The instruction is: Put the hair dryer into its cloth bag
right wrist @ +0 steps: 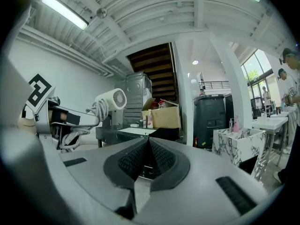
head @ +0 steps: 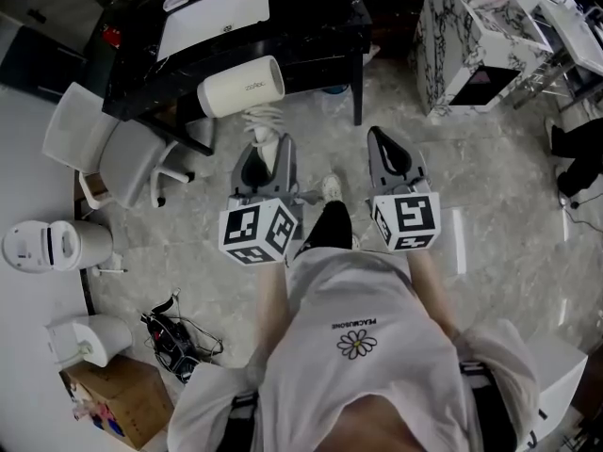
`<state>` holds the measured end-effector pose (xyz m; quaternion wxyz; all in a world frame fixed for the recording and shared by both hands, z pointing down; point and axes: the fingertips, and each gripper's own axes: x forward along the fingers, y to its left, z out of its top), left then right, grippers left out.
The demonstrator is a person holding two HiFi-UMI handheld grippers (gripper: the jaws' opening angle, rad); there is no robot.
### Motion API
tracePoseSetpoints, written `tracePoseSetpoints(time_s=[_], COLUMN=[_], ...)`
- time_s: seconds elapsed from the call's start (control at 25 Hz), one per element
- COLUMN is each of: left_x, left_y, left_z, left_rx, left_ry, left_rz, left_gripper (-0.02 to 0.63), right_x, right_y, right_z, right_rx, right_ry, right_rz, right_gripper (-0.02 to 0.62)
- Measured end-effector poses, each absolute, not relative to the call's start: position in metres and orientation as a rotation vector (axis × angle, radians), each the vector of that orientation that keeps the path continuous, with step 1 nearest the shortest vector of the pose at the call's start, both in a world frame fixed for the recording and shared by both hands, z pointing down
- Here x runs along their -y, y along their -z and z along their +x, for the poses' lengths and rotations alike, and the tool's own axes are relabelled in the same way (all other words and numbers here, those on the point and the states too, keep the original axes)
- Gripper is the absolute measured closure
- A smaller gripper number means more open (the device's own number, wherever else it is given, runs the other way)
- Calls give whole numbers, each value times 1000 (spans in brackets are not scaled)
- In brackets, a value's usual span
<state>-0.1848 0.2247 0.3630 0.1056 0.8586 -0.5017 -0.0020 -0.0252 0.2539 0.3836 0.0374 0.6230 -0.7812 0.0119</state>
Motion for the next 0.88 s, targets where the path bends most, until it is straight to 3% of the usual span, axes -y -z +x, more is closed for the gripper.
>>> tracePoseSetpoints(time_s=[0.44, 0.88], left_x=[-143, 11], left_y=[-361, -331], left_z=[-163, -123], left_rx=[1453, 1413], left_ry=[48, 77], left_rz=[2583, 2601], left_gripper=[434, 434], right_x=[-181, -12], right_y=[-386, -353], right_z=[-11, 14], right_rx=[2345, 2322], right_ry=[100, 211], right_rz=[1839, 1755], right_gripper=[581, 581])
